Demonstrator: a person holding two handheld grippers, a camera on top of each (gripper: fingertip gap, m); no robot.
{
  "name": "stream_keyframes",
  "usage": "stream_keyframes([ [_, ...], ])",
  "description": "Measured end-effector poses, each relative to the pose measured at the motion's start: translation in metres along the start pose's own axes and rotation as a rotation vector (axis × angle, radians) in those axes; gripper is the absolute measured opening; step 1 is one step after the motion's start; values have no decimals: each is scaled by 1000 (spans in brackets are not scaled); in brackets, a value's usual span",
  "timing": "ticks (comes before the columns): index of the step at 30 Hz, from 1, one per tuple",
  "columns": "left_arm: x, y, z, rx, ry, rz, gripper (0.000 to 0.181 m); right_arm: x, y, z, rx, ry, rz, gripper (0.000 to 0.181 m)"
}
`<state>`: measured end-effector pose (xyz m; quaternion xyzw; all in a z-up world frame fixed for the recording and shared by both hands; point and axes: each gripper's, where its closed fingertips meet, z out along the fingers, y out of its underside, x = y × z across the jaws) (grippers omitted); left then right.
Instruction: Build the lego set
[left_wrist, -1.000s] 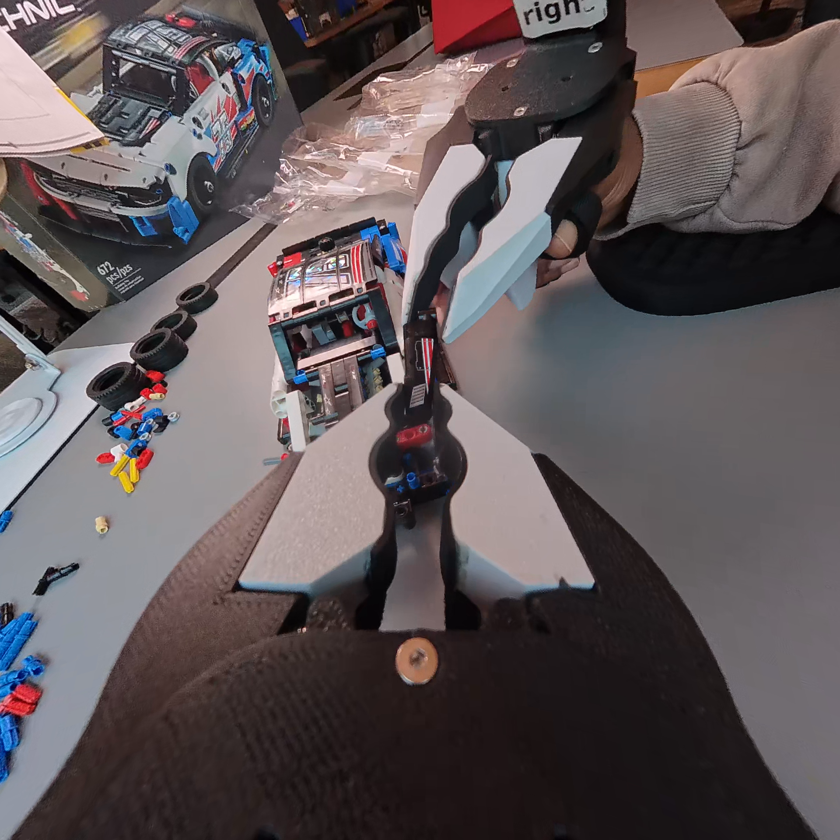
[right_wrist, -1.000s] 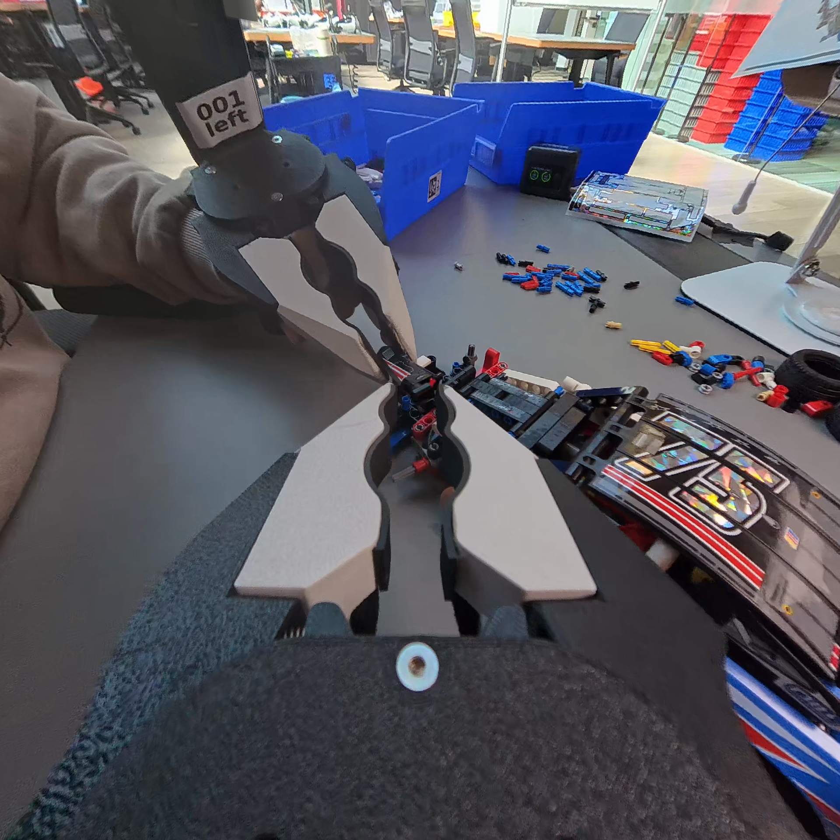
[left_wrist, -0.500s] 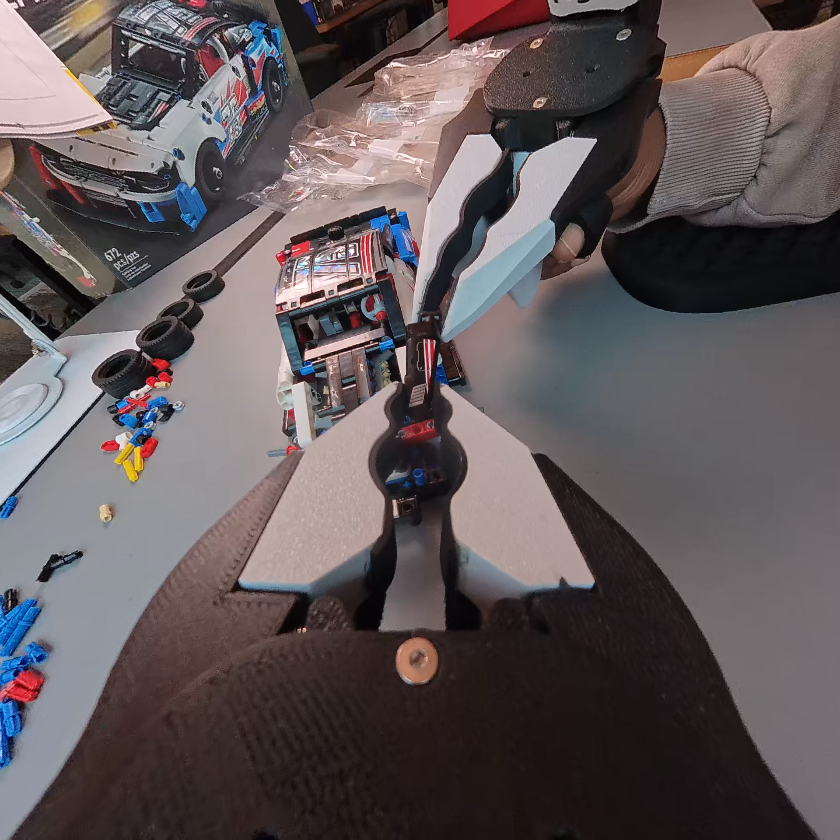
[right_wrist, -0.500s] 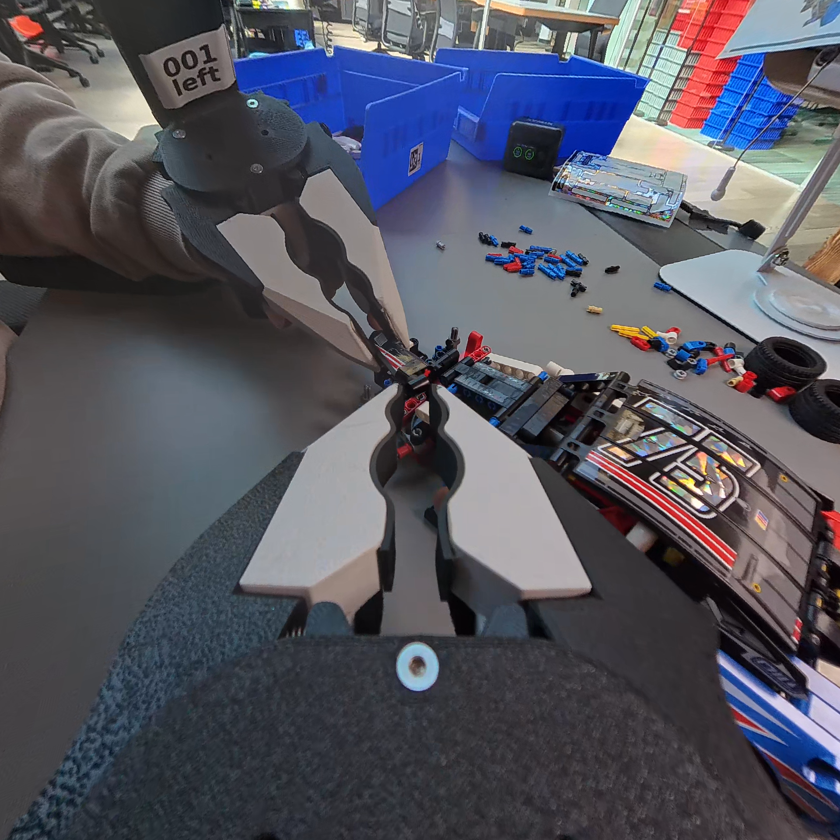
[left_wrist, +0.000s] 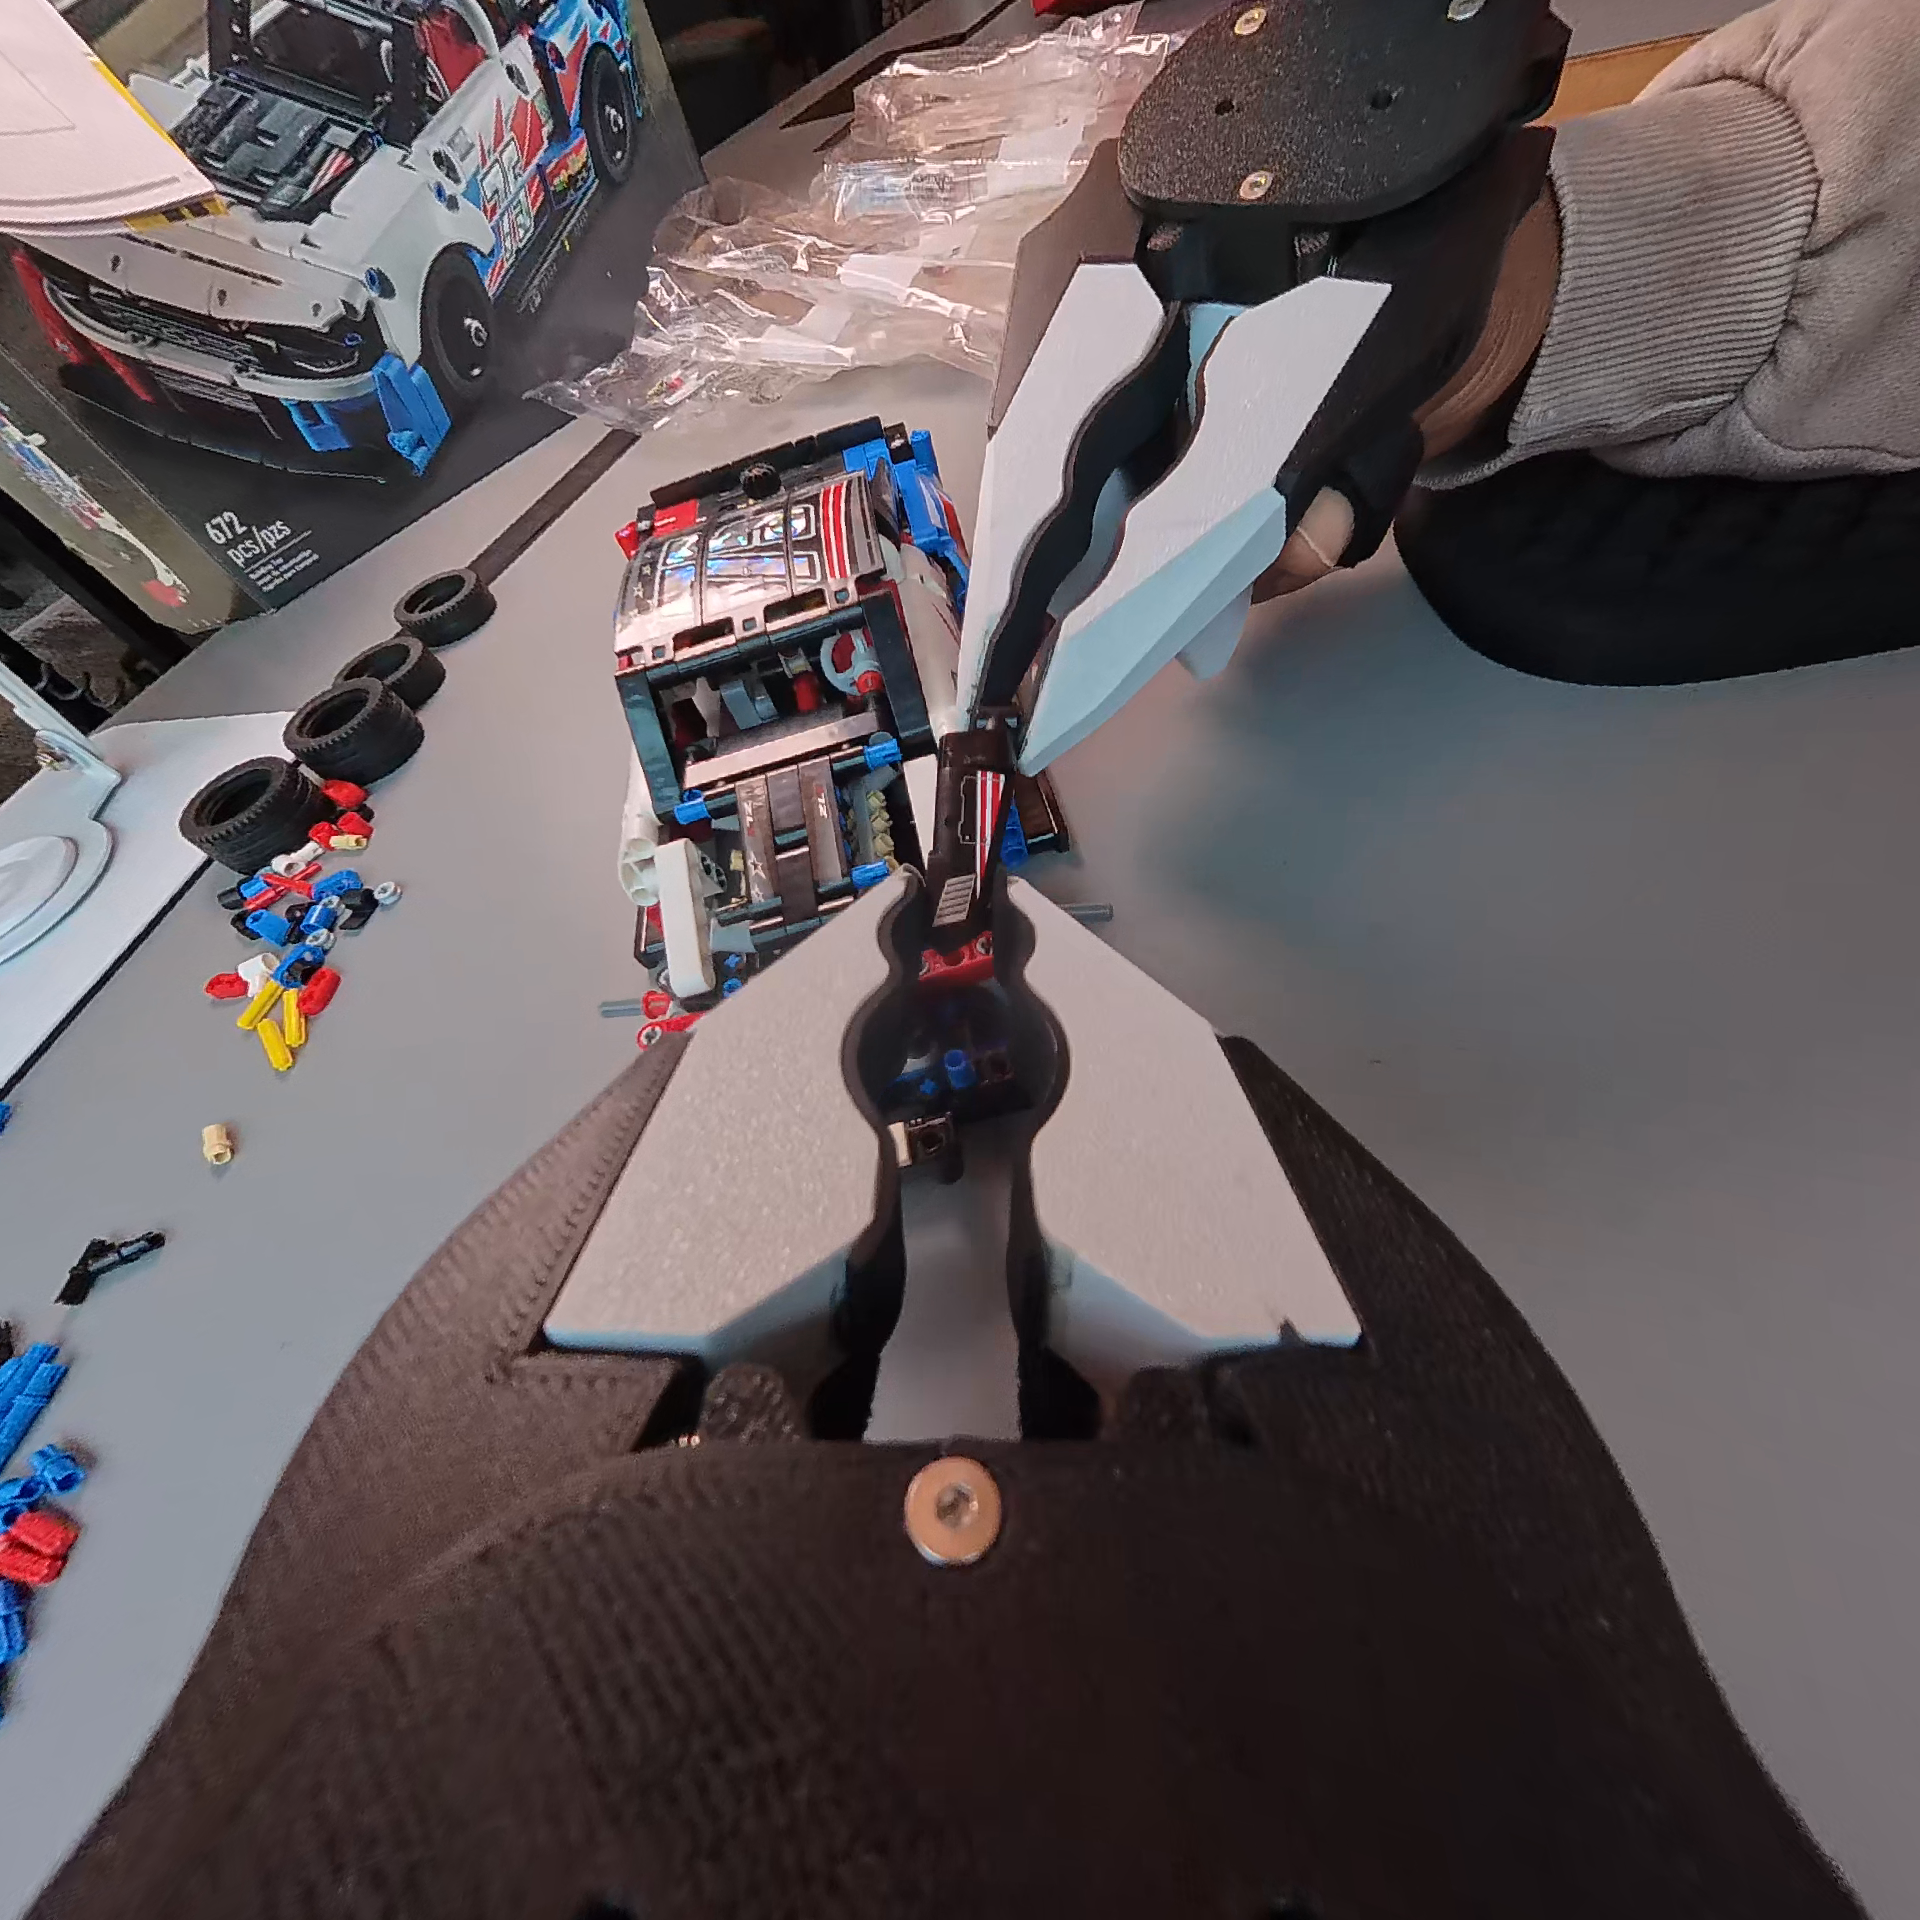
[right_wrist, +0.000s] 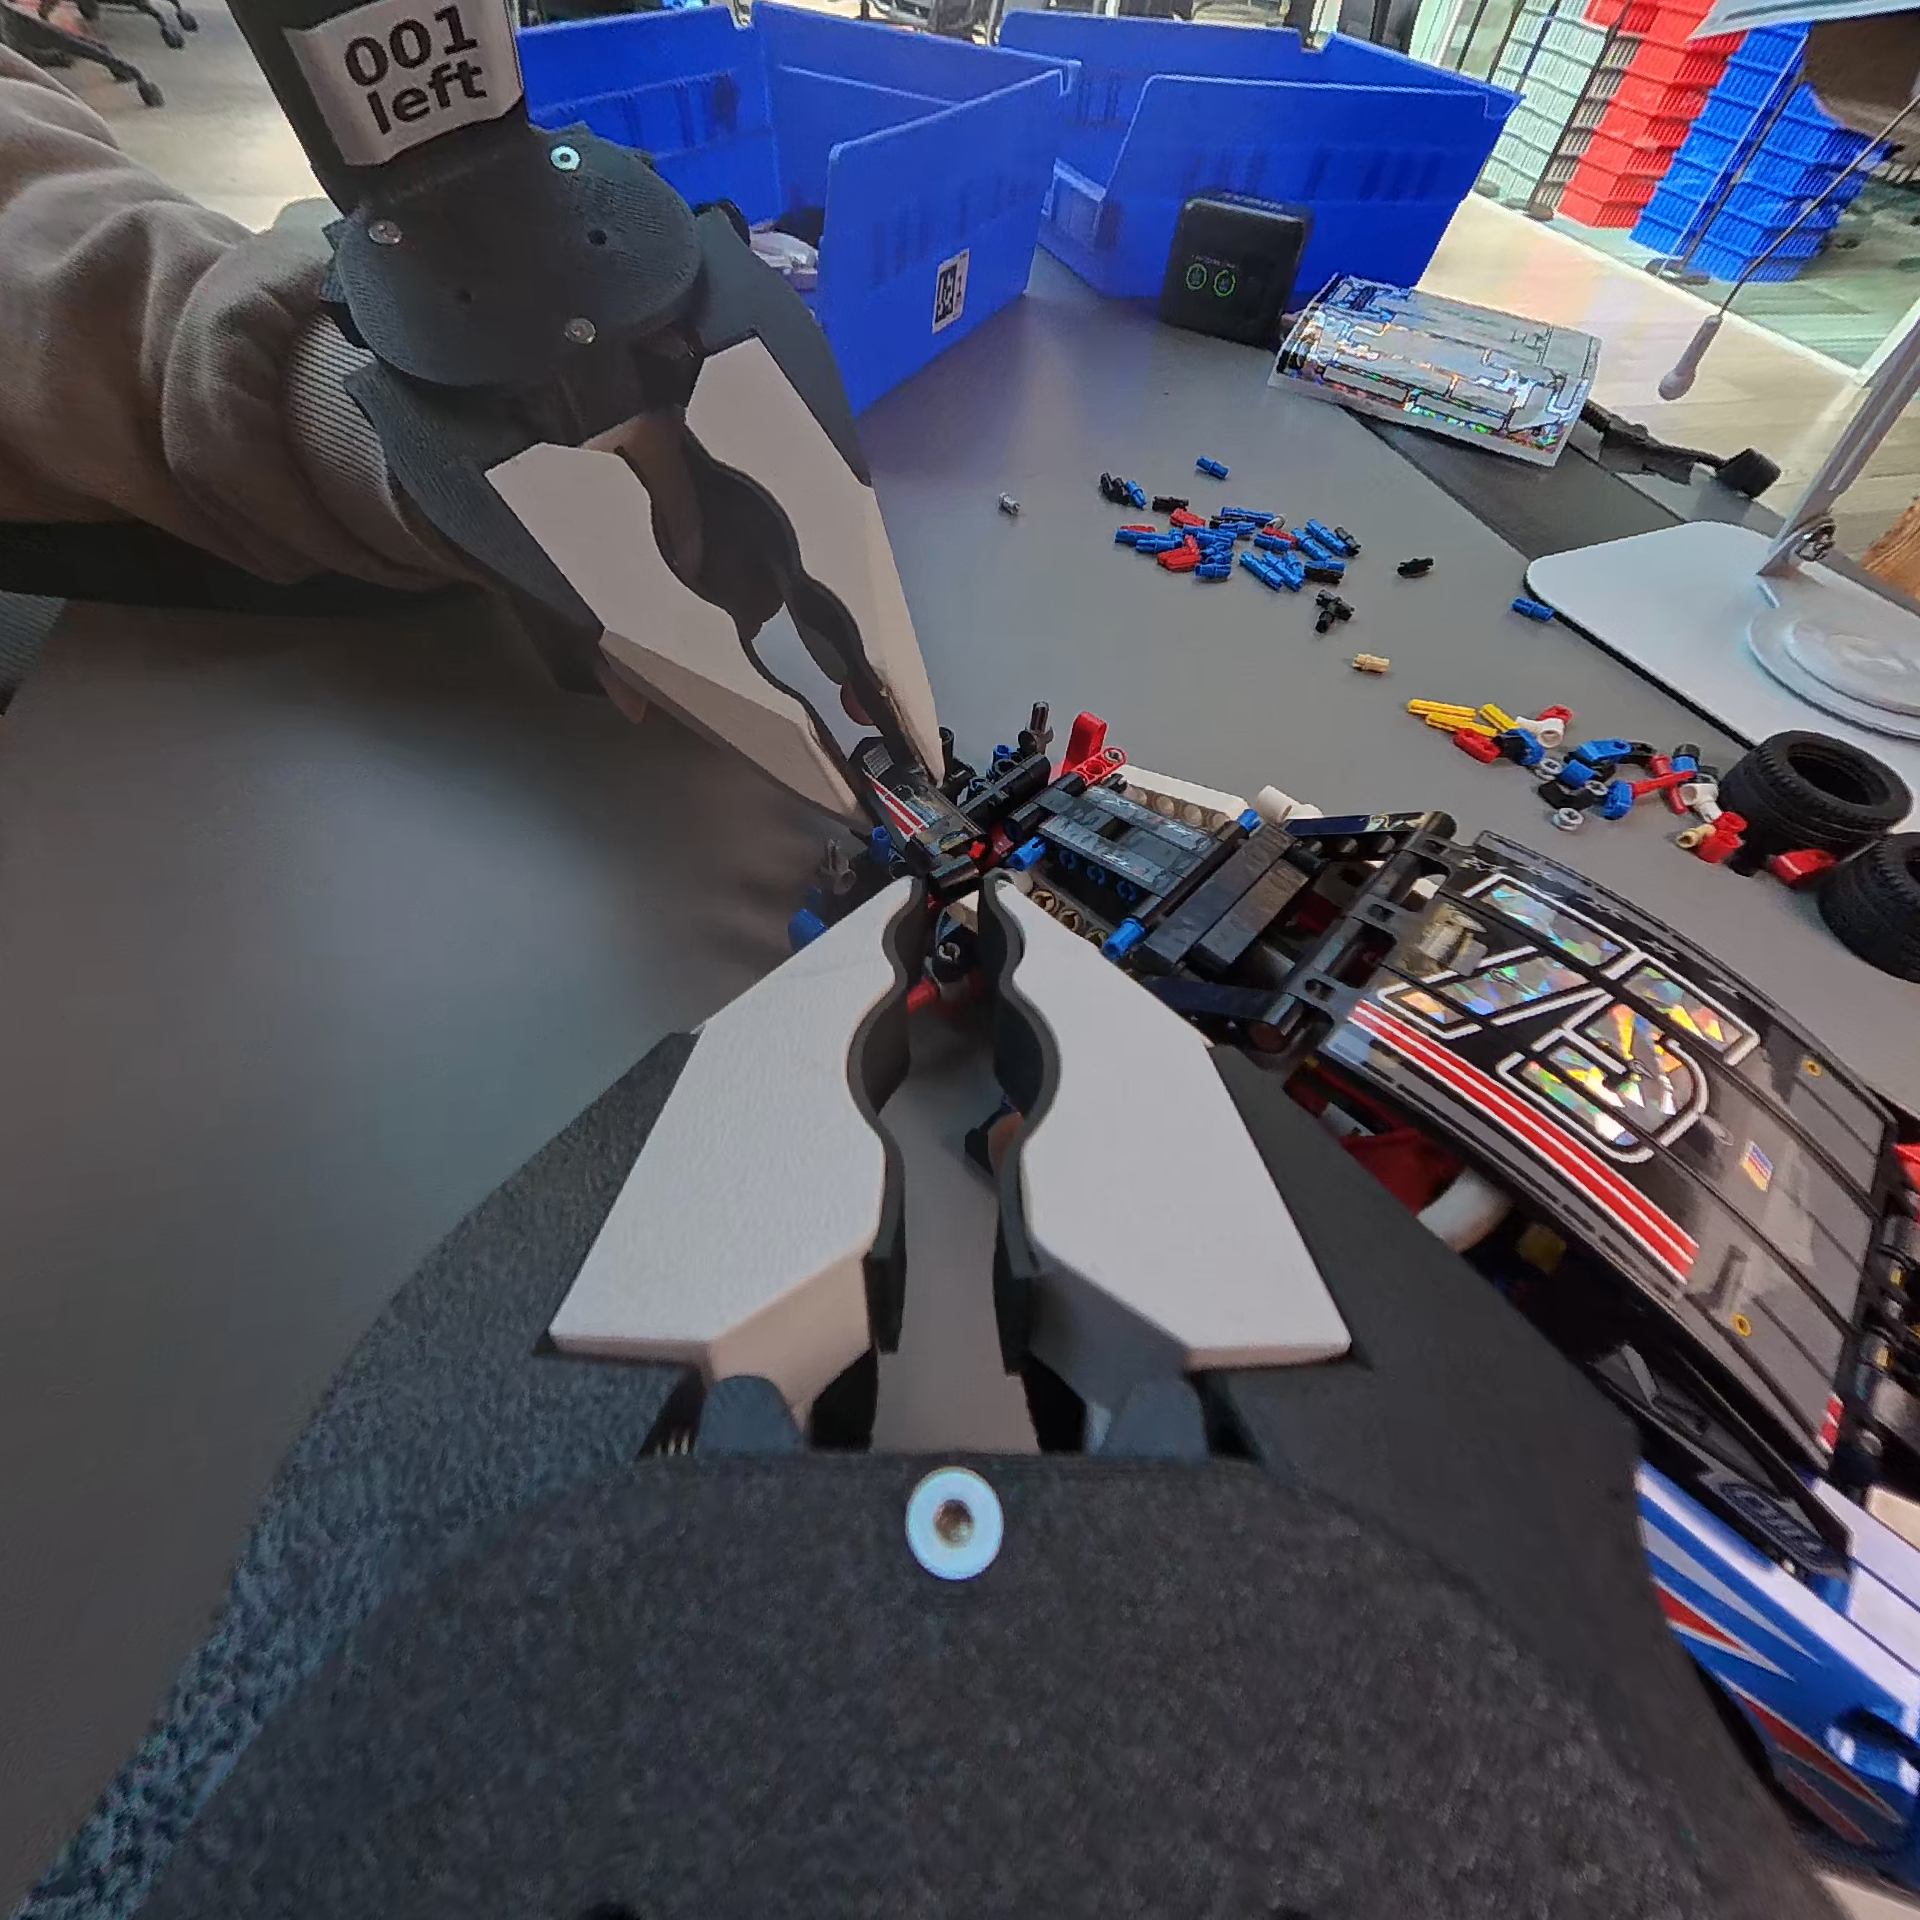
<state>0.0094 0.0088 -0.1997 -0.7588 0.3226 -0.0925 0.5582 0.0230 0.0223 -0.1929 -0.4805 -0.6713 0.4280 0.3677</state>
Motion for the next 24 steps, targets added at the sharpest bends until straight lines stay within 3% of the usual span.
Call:
stream_keyframes([
  [8,0,-8,-2,38,-17,35,10,1,-6,-6,45,29,-118,7],
  [14,11,-55,-28,303,50,14,9,-5,-39,-23,186,248,-658,7],
  [16,12,-65,-36,362,52,17,9,-8,-50,-26,214,316,-754,7],
  [24,11,-64,-38,367,39,53,8,-10,-55,-26,244,346,-776,7],
])
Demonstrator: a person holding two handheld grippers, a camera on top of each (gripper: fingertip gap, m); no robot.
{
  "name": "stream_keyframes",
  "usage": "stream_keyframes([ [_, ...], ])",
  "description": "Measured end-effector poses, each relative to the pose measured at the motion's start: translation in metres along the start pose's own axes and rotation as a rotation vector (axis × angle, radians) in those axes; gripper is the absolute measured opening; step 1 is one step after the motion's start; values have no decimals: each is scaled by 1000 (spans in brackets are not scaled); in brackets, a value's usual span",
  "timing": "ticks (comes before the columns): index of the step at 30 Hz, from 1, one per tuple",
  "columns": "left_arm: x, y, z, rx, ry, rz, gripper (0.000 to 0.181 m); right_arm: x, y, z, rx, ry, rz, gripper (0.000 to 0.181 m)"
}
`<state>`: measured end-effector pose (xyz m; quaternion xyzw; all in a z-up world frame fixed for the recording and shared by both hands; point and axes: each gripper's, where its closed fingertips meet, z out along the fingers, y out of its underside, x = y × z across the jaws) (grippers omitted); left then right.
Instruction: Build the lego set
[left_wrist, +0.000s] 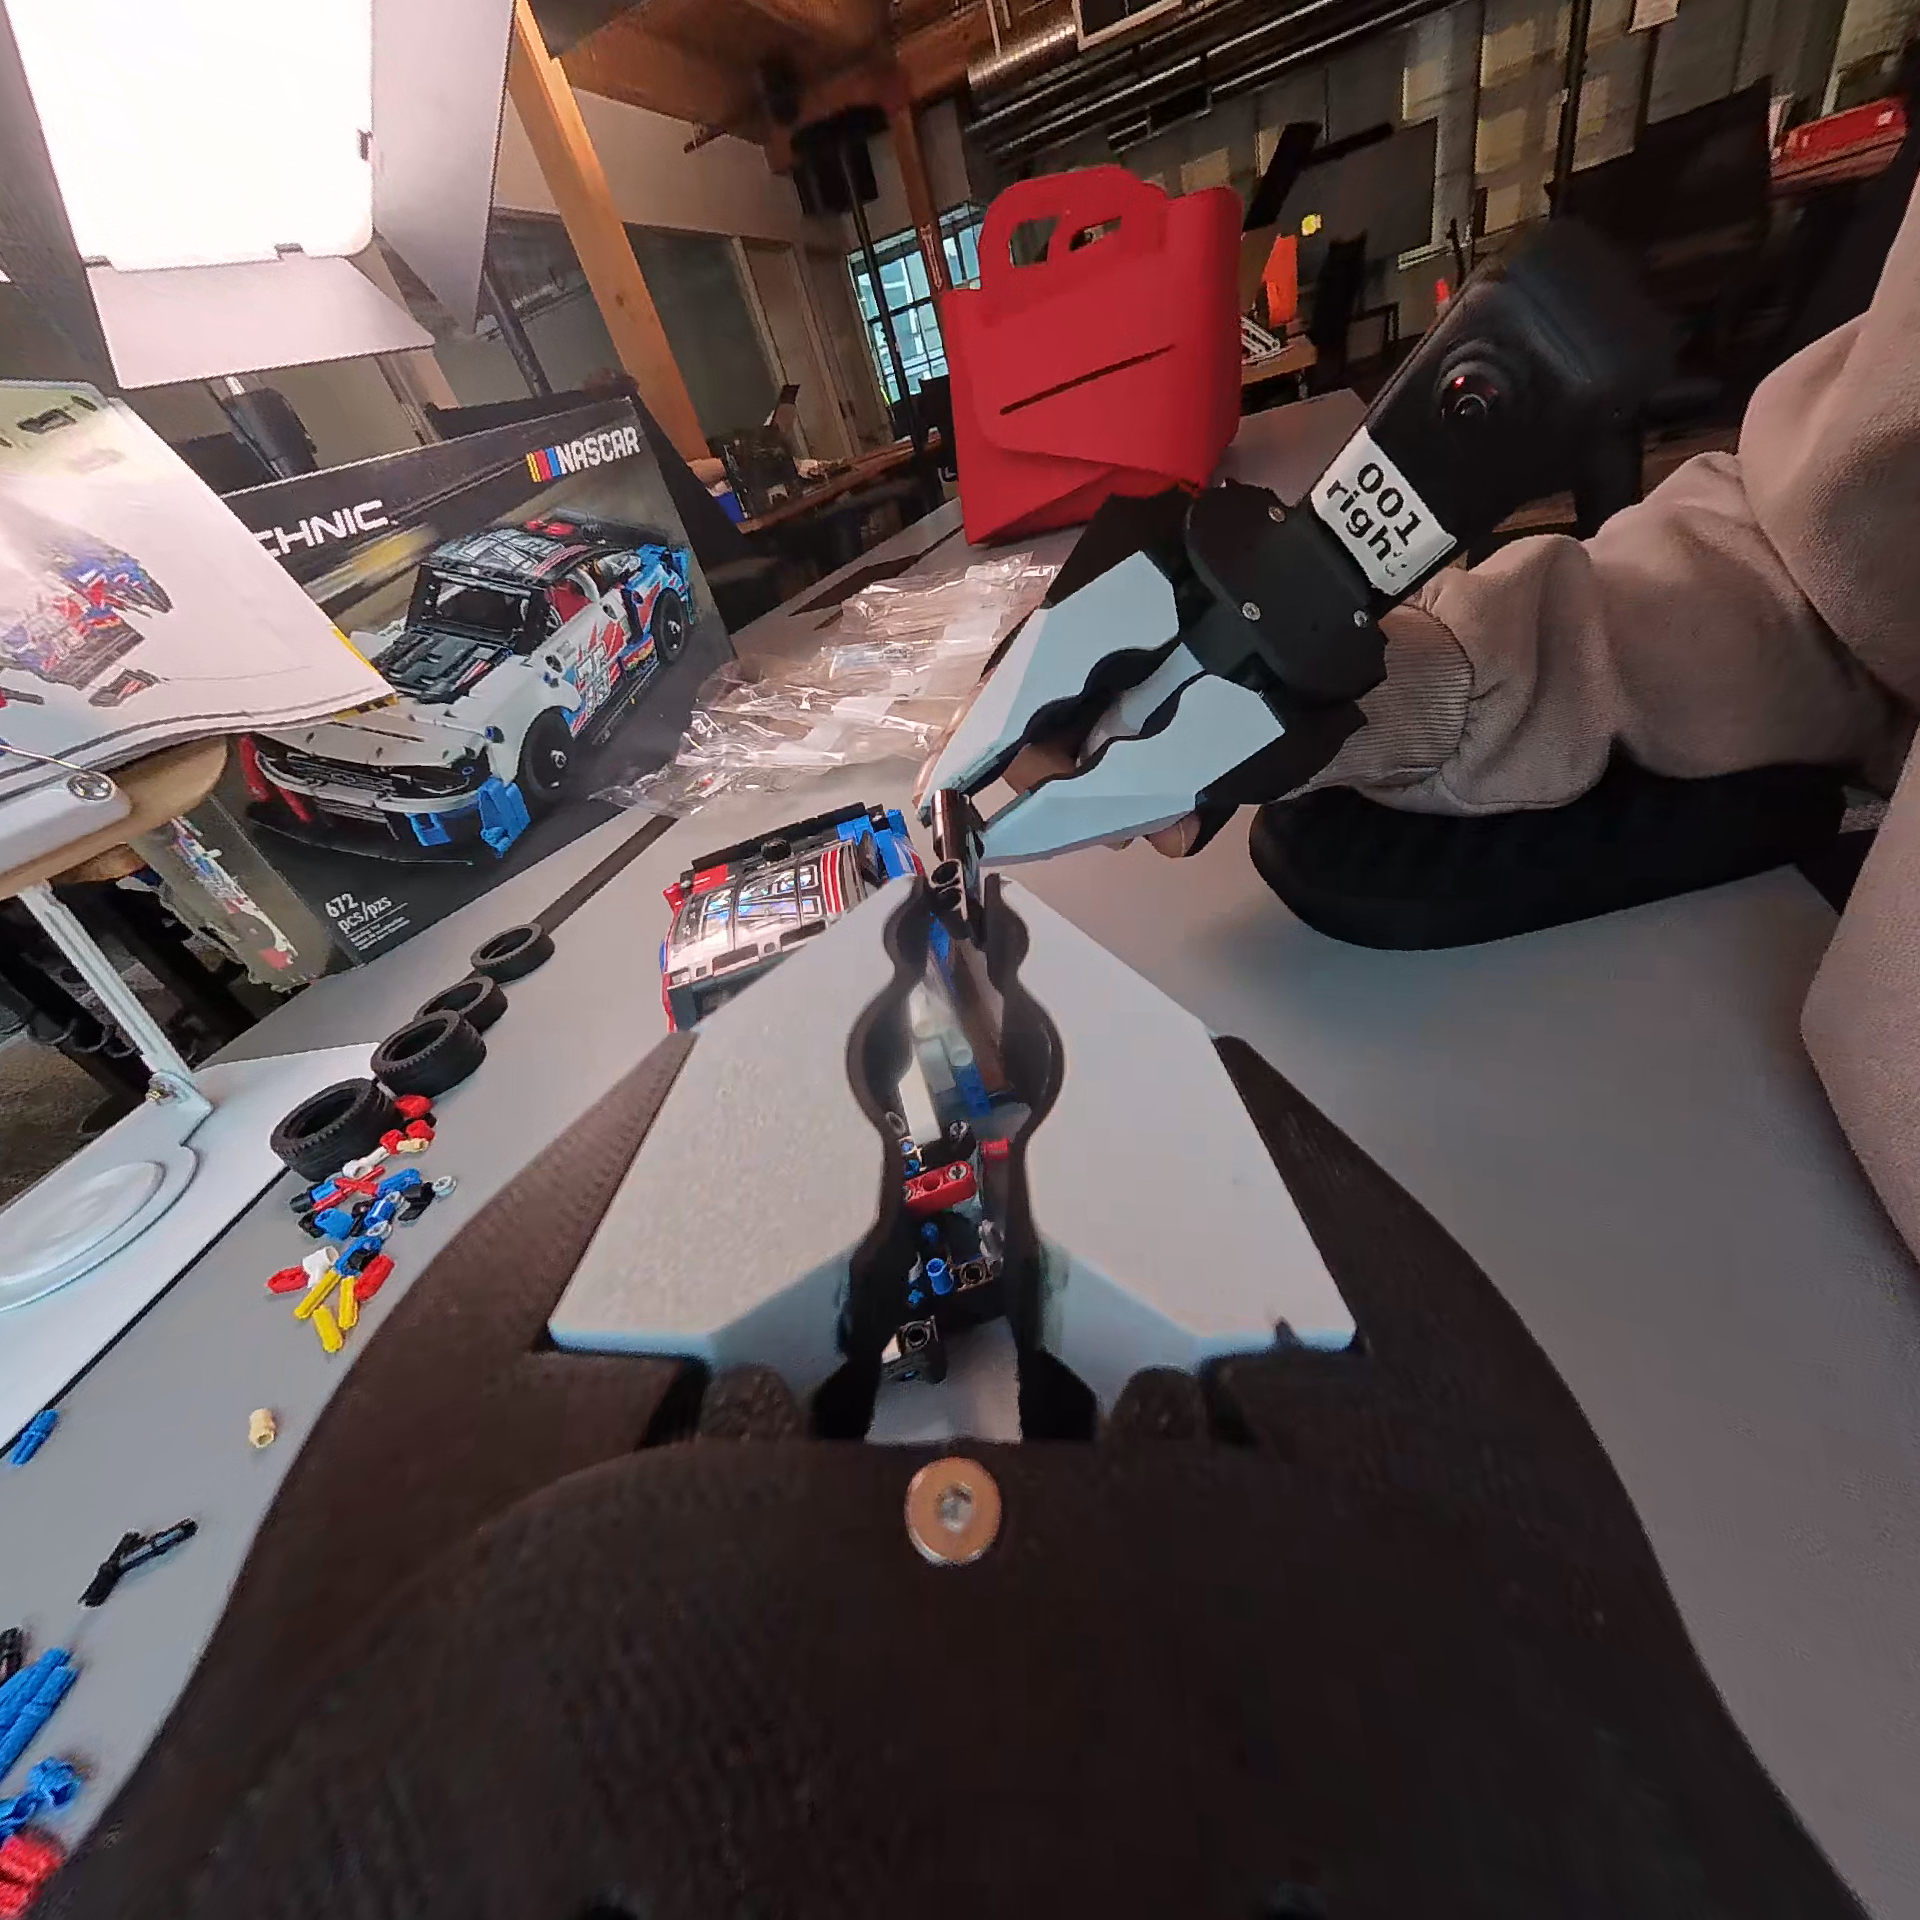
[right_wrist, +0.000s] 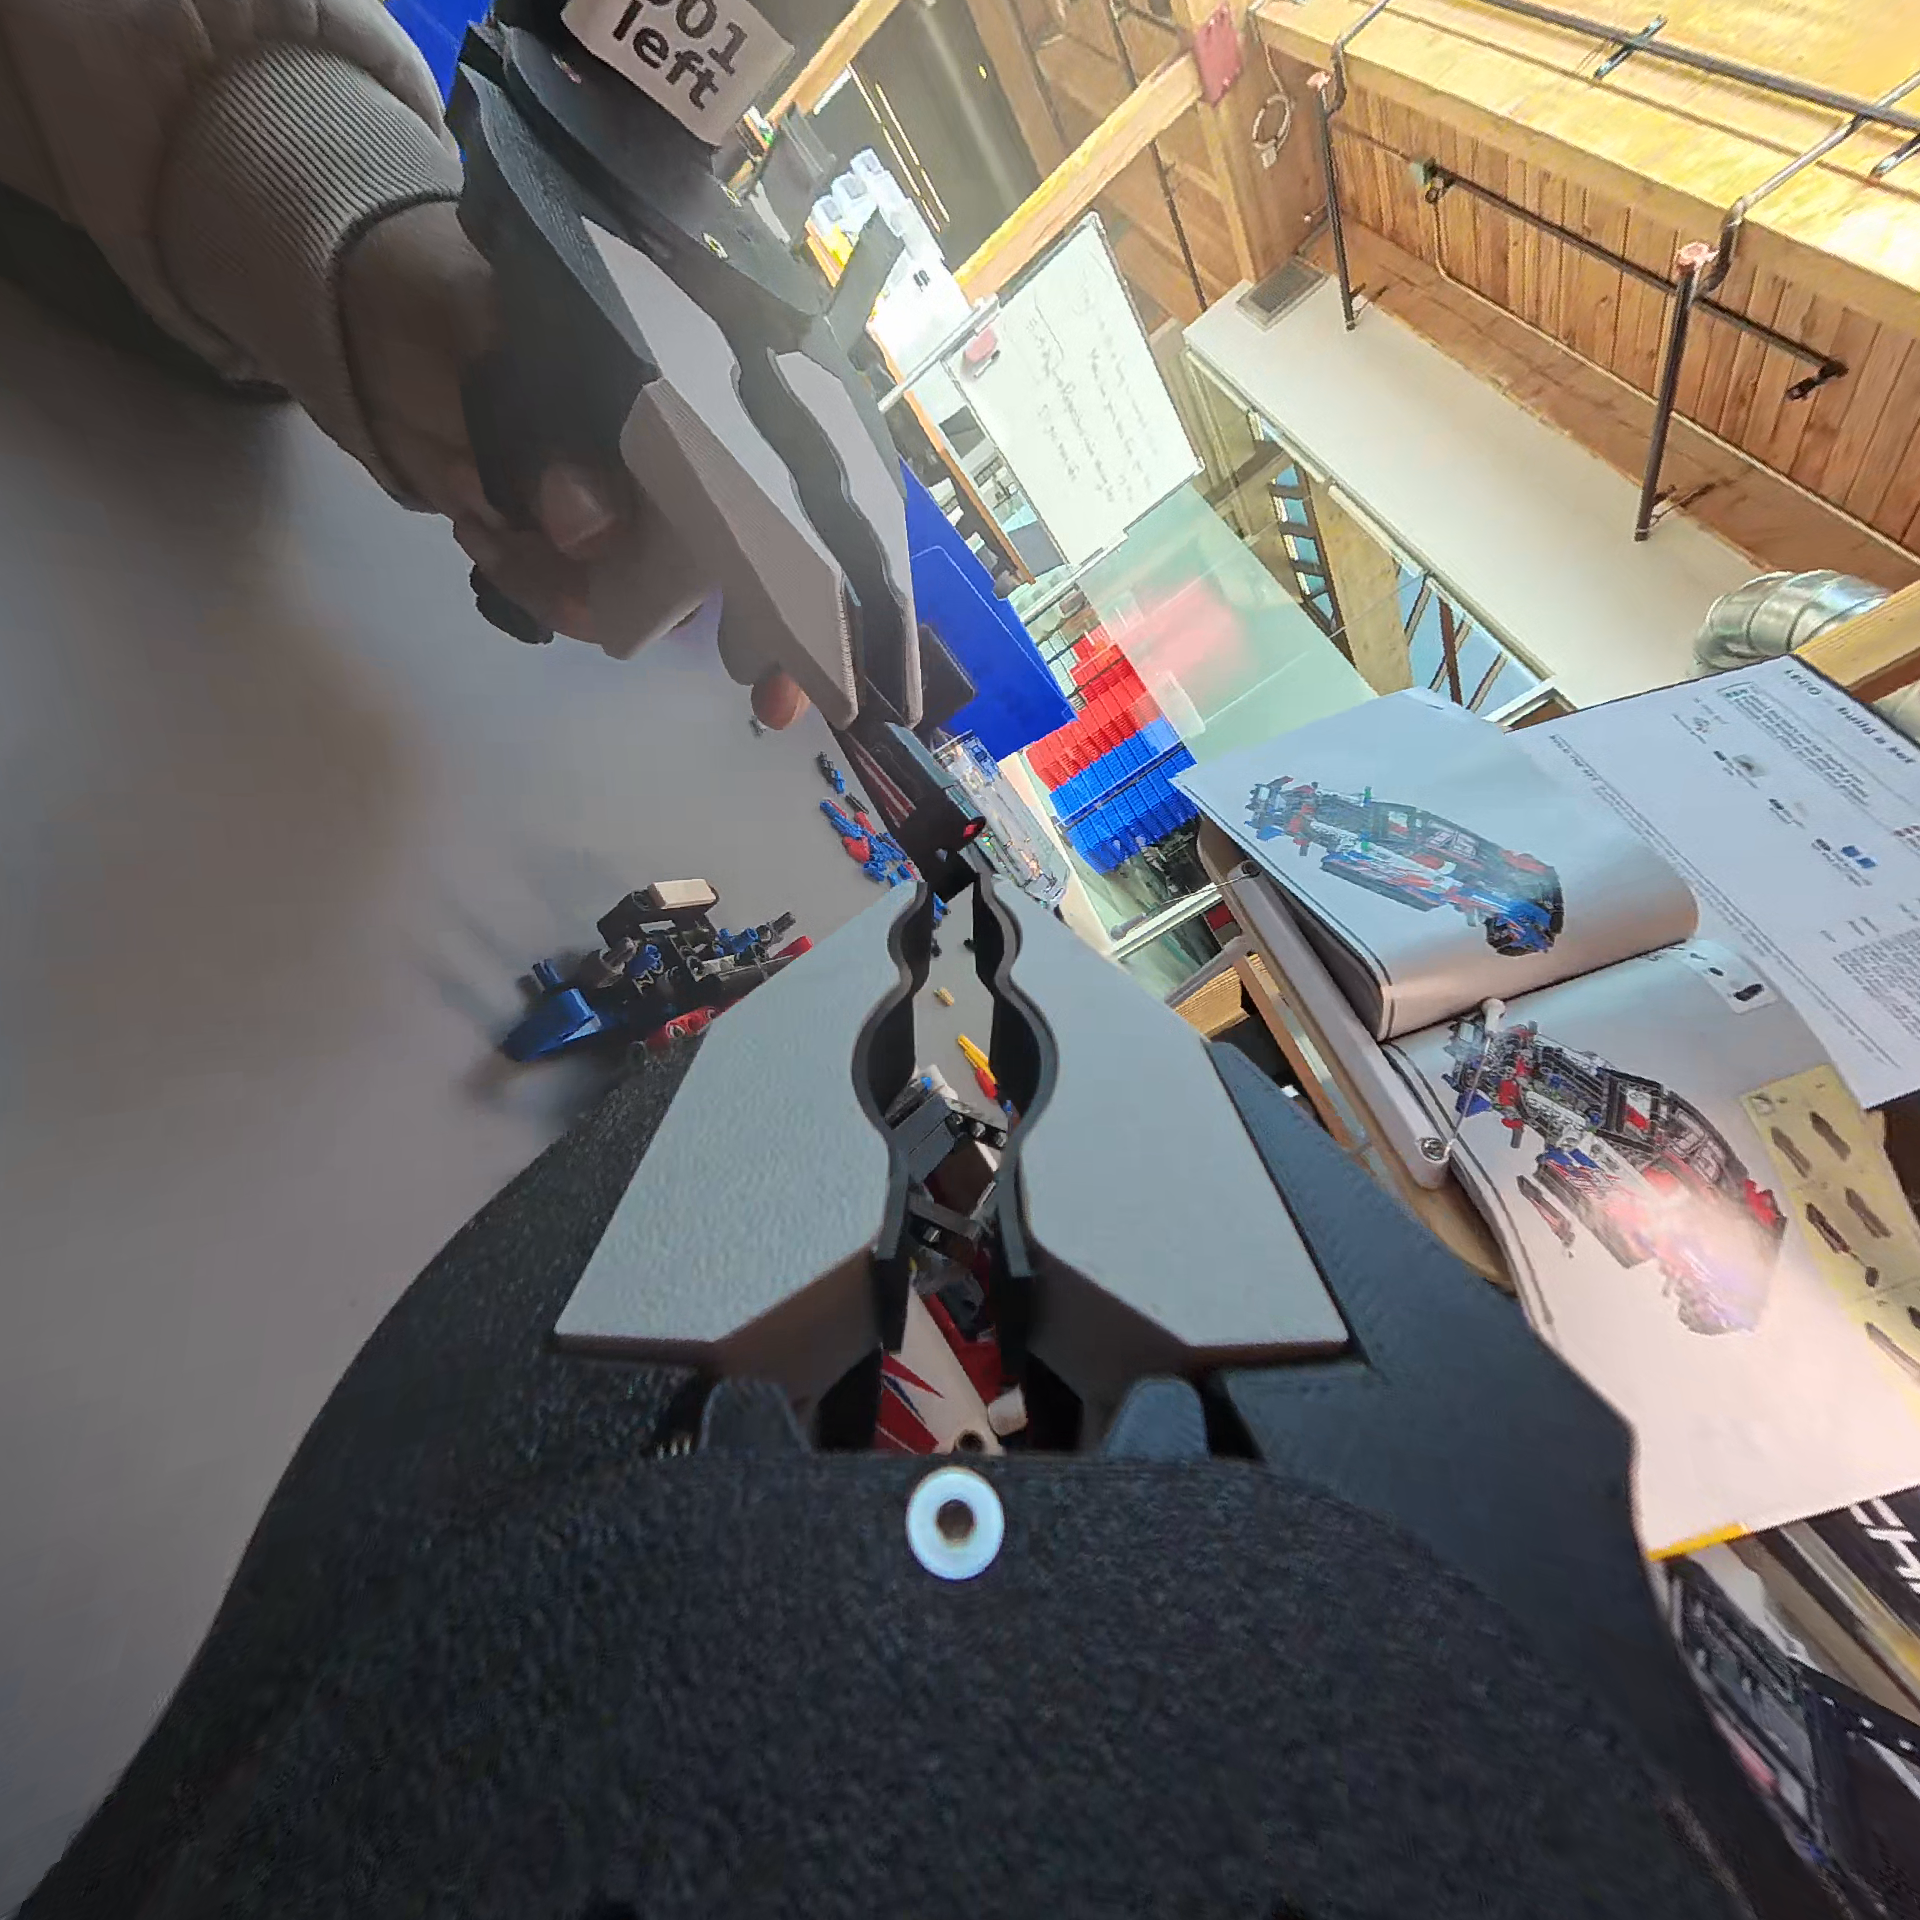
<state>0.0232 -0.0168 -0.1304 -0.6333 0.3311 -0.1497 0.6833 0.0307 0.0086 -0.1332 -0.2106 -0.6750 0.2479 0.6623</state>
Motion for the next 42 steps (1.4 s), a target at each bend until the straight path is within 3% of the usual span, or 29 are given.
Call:
stream_keyframes([
  [4,-1,20,4,-92,6,10,10,-3,7,0,8,-60,189,0],
  [6,0,29,6,-135,9,22,8,-16,14,1,-16,-173,324,0],
  [10,-2,49,11,-257,16,-10,6,-16,23,2,-36,-188,411,0],
  [16,-16,67,14,-331,3,-285,6,-15,43,3,-122,-185,472,0],
  [20,-20,78,17,-381,58,-621,6,-12,53,-1,-183,-229,427,6],
  [23,-26,77,20,-388,77,-762,6,-14,65,-3,-291,-303,287,15],
  [30,-57,71,6,-366,-14,-774,6,-30,62,1,-399,-477,203,14],
  [42,-34,75,2,-394,47,-808,6,-51,72,18,-612,-468,-99,3],
])
